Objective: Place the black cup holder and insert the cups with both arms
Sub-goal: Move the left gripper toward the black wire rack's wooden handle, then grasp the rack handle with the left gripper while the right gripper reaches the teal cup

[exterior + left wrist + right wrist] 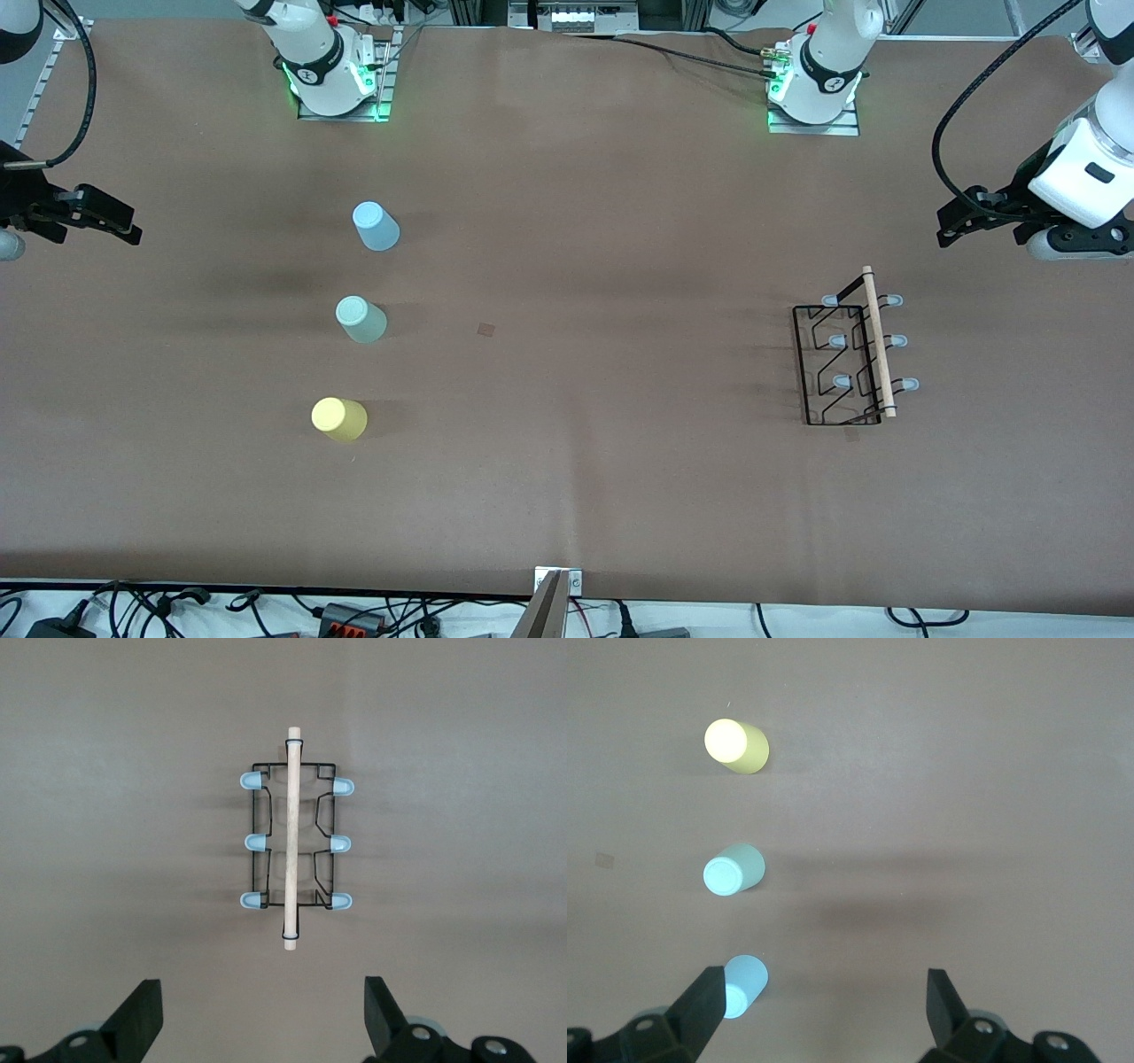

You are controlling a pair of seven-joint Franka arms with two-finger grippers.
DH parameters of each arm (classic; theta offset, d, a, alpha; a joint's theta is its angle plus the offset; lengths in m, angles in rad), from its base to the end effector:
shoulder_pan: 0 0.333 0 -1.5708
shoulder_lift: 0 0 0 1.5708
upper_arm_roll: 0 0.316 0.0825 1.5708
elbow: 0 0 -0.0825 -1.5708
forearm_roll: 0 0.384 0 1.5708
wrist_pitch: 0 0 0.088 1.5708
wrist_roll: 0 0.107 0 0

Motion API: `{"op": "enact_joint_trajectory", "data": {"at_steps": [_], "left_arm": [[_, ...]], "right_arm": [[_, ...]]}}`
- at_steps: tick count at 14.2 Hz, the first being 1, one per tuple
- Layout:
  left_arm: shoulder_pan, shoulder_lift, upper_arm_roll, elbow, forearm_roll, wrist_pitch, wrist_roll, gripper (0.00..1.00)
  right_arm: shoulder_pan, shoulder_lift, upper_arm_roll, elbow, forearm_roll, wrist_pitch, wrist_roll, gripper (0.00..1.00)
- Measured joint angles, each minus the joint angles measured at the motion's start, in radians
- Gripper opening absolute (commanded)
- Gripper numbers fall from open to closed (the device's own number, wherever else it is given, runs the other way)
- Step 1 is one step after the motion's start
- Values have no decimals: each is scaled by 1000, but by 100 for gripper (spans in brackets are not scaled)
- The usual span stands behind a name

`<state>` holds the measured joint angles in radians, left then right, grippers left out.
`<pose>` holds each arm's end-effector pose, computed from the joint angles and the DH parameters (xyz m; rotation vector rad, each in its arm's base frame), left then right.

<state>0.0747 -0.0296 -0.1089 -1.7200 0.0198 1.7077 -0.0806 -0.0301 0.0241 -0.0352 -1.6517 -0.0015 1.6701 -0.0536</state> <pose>0.5538 -0.0179 0.5819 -3.1189 -0.0684 -0.0287 0.5668 -0.0370 0.5812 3.1395 -0.0181 -0.0091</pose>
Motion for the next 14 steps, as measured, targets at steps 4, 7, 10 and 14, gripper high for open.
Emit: {"op": "enact_joint_trajectory", "data": {"at_steps": [4,7,10,14], "left_arm": [[0,20,0,-6,0,35,5,100],[-1,44,0,-11,0,44,8,100],[-5,96,0,-66,0,165,8,100],[-6,140,0,-208,0,371,8,100]], "right_arm": [[0,0,0,-3,0,1,0,100],[1,0,0,-8,0,1,0,100],[13,12,2,-14,0,1,0,100],[39,54,6,-17,1,7,1,100]]}}
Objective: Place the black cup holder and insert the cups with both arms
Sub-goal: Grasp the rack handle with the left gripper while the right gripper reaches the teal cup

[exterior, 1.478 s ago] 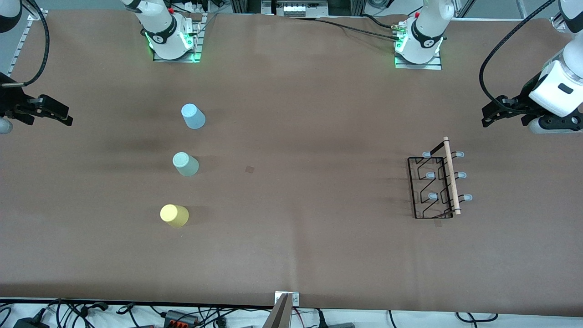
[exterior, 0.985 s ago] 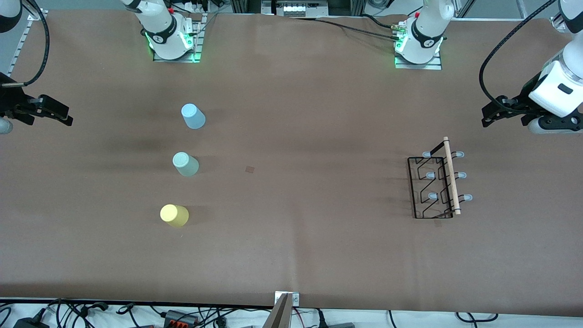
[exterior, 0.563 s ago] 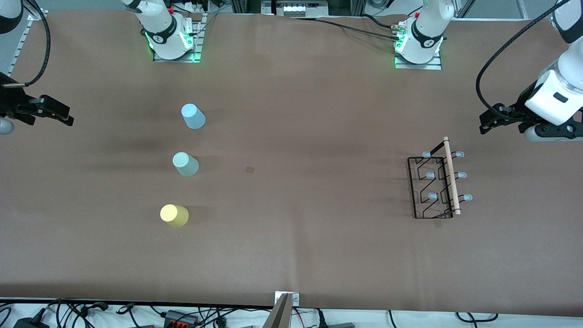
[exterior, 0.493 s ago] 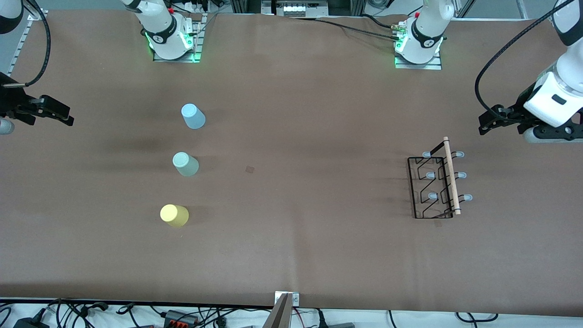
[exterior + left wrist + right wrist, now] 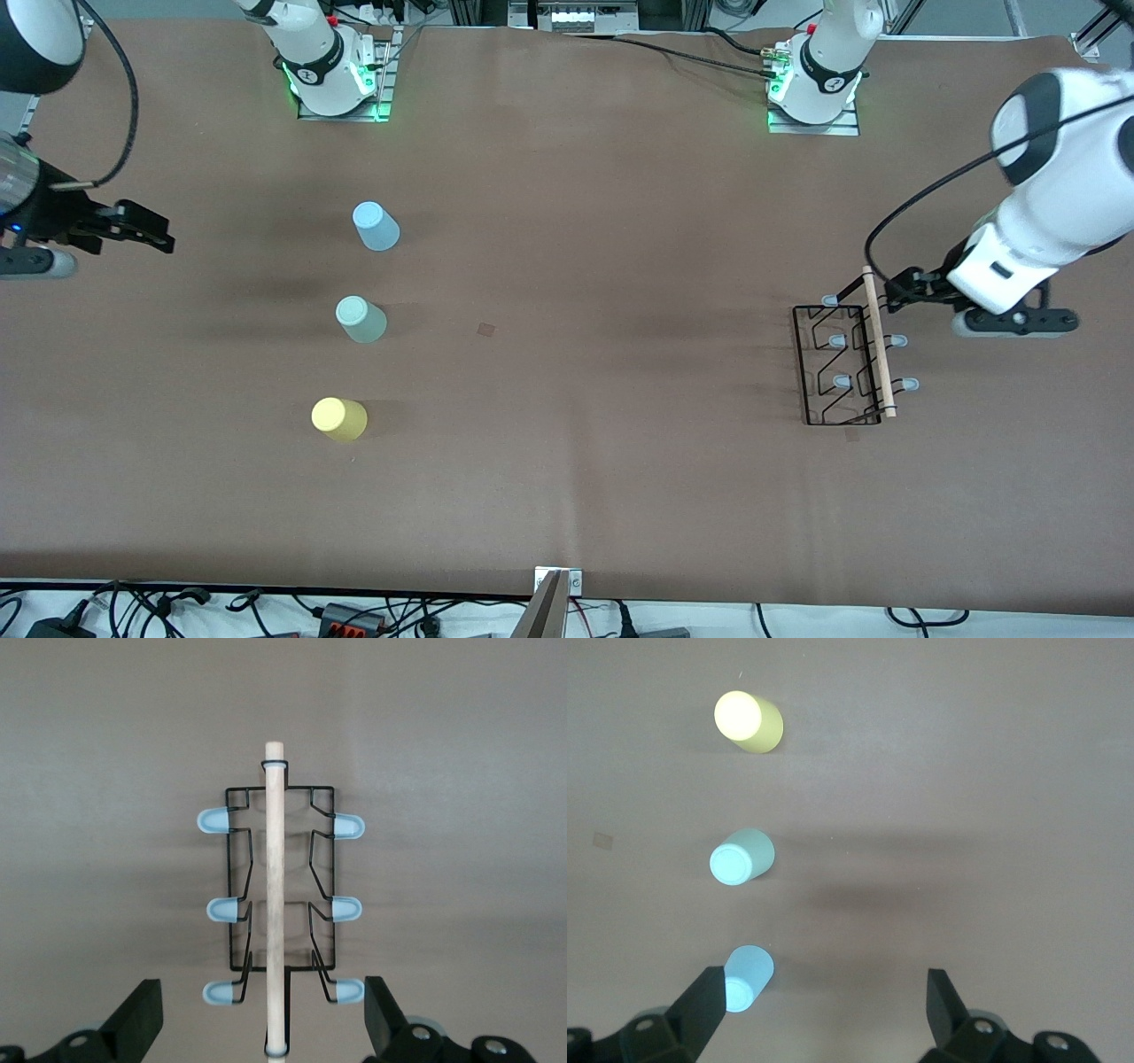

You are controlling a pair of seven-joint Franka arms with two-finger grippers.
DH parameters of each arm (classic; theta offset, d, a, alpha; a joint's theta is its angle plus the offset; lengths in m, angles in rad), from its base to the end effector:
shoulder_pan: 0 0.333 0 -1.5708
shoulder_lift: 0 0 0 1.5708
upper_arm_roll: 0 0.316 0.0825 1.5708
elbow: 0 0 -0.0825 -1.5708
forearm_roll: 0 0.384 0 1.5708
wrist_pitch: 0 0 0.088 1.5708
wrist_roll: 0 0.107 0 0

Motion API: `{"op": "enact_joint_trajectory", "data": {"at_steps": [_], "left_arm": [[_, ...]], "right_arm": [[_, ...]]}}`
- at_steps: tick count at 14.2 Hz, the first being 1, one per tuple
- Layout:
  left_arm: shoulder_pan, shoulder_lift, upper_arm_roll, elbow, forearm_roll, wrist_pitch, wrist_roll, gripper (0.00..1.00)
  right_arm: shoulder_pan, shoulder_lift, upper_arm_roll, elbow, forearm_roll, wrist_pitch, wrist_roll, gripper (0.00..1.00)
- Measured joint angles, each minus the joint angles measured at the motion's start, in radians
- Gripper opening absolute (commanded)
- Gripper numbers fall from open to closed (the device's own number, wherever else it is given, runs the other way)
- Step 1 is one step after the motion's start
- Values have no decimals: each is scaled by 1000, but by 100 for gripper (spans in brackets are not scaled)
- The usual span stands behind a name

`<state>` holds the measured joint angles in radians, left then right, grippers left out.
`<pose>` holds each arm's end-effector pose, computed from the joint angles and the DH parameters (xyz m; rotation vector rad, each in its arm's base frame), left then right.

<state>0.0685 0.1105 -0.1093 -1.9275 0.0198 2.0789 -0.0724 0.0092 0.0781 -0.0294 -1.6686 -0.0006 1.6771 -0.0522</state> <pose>0.5887 -0.0214 0.4357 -3.1376 -0.0365 -0.0657 0.5796 -0.0112 0.5428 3.1389 0.0504 -0.1093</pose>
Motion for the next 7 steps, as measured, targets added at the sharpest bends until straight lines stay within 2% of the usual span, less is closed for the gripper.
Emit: {"op": "enact_joint_trajectory", "data": {"at_steps": [4,7], "left_arm": [[0,4,0,-131,0,173,-1,96],[-1,17,0,-166,0,213,-1,90]], "right_arm": [[38,89,2,10,1,20,-1,100],[85,158,3,20,2,39,3,100]]}}
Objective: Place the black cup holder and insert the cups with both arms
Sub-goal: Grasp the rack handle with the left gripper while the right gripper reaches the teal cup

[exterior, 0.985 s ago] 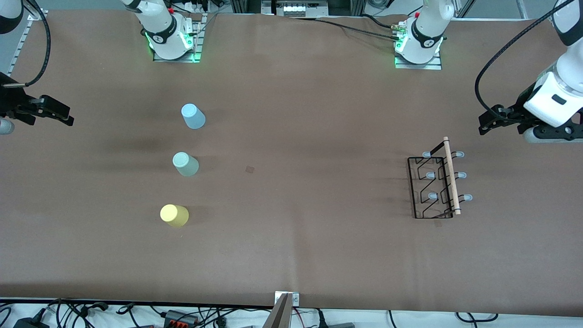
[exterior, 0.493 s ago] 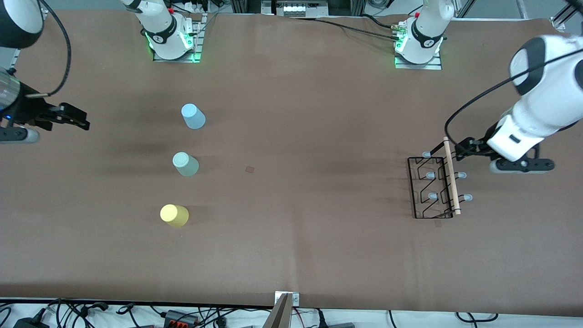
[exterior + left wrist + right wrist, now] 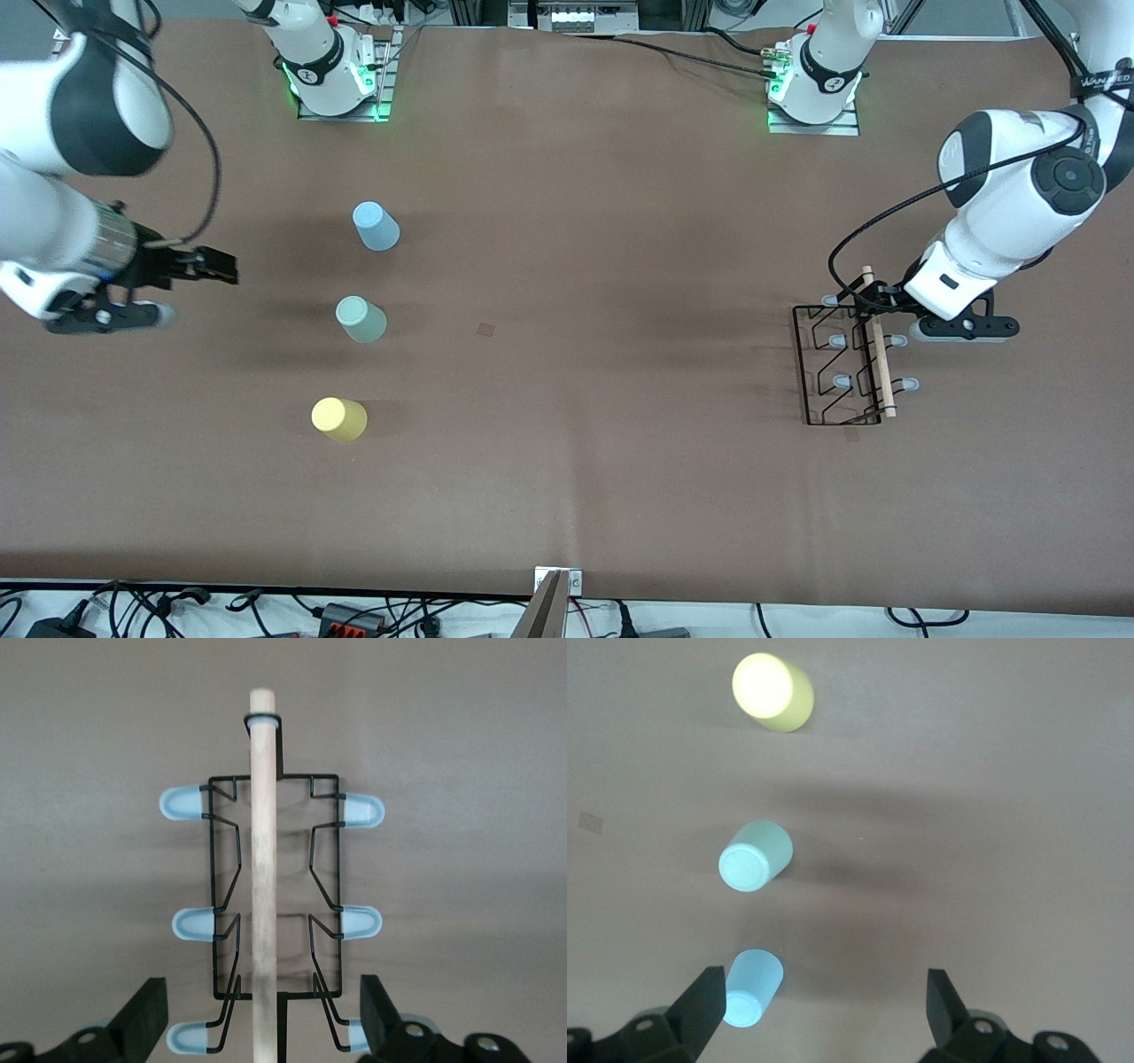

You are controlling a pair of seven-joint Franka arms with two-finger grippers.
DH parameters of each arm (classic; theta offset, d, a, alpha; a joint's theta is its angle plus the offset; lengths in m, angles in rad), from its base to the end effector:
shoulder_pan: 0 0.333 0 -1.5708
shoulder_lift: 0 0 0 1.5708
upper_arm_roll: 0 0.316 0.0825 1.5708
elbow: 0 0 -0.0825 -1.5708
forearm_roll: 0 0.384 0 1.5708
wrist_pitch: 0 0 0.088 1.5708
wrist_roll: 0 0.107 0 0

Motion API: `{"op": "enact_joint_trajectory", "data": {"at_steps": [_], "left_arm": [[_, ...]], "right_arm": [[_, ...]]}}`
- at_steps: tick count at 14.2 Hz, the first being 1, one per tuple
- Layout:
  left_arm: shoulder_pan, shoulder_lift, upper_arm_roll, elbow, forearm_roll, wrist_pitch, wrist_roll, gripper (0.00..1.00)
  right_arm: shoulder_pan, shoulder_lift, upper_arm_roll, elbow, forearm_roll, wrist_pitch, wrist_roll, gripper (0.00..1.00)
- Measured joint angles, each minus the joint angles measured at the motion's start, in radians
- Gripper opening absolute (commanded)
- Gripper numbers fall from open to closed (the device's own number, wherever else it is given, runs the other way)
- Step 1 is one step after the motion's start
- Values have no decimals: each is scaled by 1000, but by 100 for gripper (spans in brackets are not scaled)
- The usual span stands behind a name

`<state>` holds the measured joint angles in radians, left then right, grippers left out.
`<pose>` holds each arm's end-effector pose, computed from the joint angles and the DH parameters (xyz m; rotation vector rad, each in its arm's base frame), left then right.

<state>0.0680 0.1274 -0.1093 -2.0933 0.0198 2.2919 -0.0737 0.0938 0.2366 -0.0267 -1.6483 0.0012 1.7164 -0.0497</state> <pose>0.5726 -0.0222 0.3692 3.1368 0.0333 0.1130 0.6123 0.0425 0.4605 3.1186 0.1822 -0.2636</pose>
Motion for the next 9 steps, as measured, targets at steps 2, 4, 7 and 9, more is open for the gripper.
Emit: {"op": "enact_joint_trajectory", "data": {"at_steps": [2,4,7,9], "left_arm": [[0,15,0,-3,0,17,-3,85],[-1,34,0,-4,0,39,-12,78],[-1,67,0,-5,0,79,-17,64],[-1,85,0,-5,0,88,-18,55]], "right_arm": [[23,55,0,1,3,30,7,100],[36,114,0,1,28,60,39,100],[59,189,0,-1,45,116,134,100],[80,209,0,-17,46,163,215,100]]}}
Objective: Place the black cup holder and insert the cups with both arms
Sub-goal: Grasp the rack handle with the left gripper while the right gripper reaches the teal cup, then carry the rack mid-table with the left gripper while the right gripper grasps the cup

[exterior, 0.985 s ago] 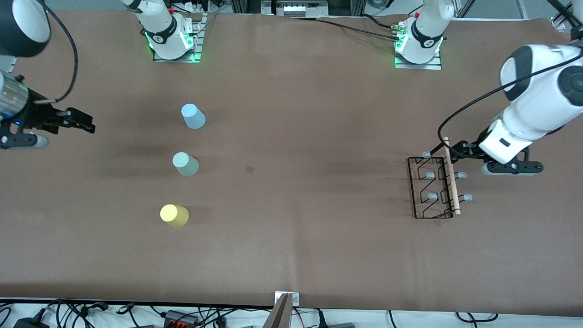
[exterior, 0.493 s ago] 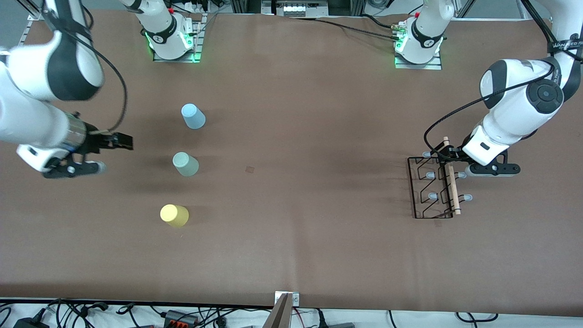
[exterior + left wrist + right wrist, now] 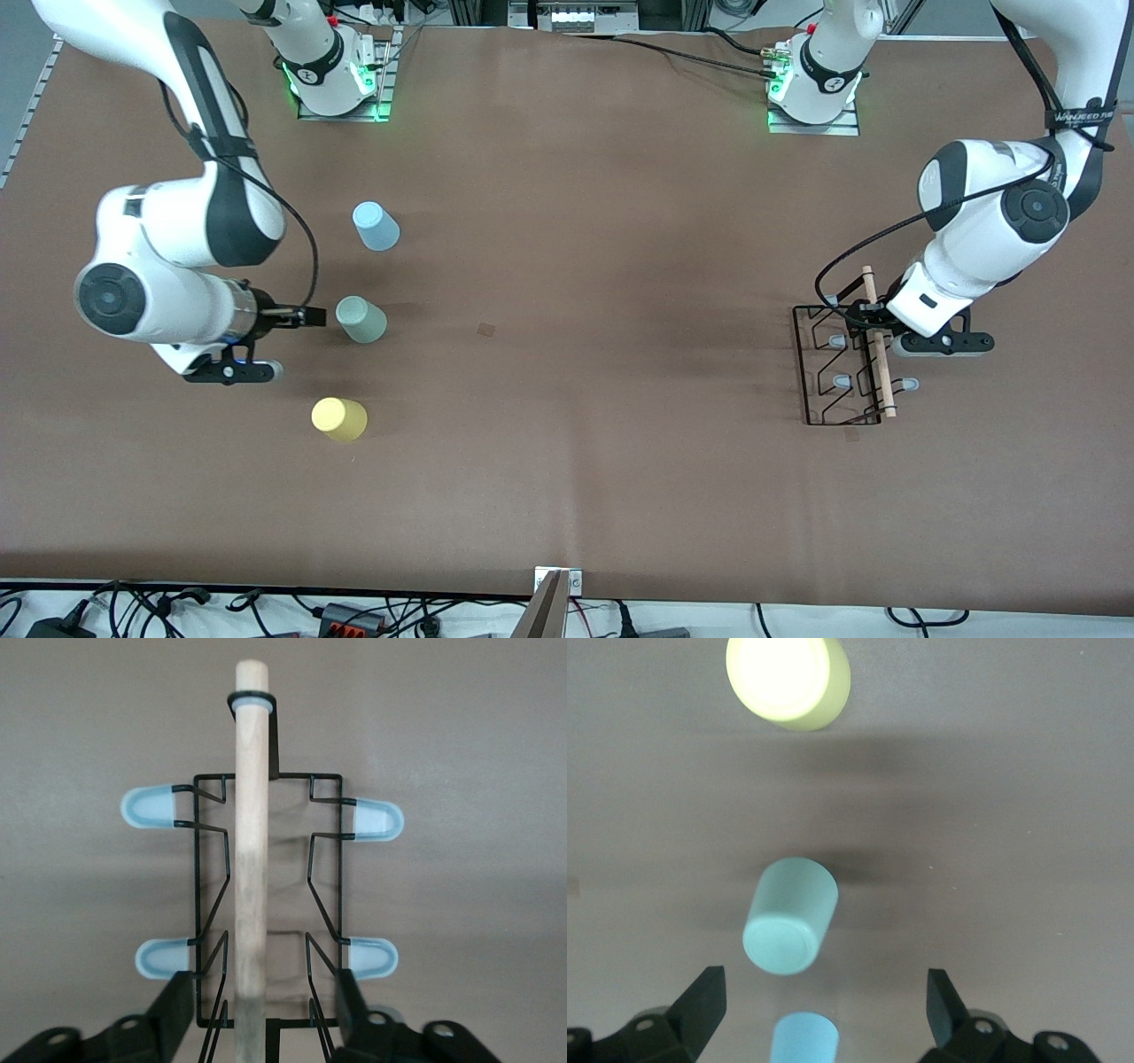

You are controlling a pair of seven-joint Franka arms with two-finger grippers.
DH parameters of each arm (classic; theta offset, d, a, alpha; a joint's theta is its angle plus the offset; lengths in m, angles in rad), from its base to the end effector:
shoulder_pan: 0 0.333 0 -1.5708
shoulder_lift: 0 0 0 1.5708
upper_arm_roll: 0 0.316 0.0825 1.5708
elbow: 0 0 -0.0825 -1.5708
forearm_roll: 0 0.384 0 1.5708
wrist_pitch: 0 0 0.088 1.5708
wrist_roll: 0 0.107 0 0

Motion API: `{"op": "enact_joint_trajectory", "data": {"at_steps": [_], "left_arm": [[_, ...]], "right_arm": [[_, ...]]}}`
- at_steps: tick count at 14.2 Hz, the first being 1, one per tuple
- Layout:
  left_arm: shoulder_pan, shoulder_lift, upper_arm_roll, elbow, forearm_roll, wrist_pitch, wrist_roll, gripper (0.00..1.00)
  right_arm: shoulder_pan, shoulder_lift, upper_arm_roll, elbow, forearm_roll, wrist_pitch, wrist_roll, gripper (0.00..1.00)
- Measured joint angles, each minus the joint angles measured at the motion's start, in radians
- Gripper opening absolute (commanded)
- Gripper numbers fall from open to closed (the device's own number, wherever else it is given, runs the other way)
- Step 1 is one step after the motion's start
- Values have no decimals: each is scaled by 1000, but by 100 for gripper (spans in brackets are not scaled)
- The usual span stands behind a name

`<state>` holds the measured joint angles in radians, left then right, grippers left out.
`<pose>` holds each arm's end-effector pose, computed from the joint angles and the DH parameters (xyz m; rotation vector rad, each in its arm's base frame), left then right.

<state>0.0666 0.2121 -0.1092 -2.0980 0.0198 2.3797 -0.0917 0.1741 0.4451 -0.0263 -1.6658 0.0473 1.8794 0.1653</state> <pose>0.5813 -0.0233 0.3269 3.1257 0.0602 0.1098 0.6356 0.0999 0.3318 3.1150 -0.0559 -0.3651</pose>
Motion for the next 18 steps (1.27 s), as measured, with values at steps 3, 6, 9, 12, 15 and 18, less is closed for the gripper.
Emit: {"op": "enact_joint_trajectory", "data": {"at_steps": [3,6,9,12,15,18], "left_arm": [[0,6,0,0,0,2,-1,26],[0,6,0,-2,0,1,-1,3],[-1,4,-27,4,0,-22,-1,1],[-3,-7,-110,60,0,-143,-37,1],[-11,-11,-247,180,0,-294,-126,1],[-62,7,-371,267,0,-320,-226,1]], "right_arm": [[28,2,0,-66,11,105,78,100],[44,3,0,-150,50,202,117,100],[50,3,0,-182,65,220,147,100],[51,5,0,-197,66,221,163,100],[51,13,0,-212,73,223,177,100],[54,28,3,-214,110,228,180,100]]}}
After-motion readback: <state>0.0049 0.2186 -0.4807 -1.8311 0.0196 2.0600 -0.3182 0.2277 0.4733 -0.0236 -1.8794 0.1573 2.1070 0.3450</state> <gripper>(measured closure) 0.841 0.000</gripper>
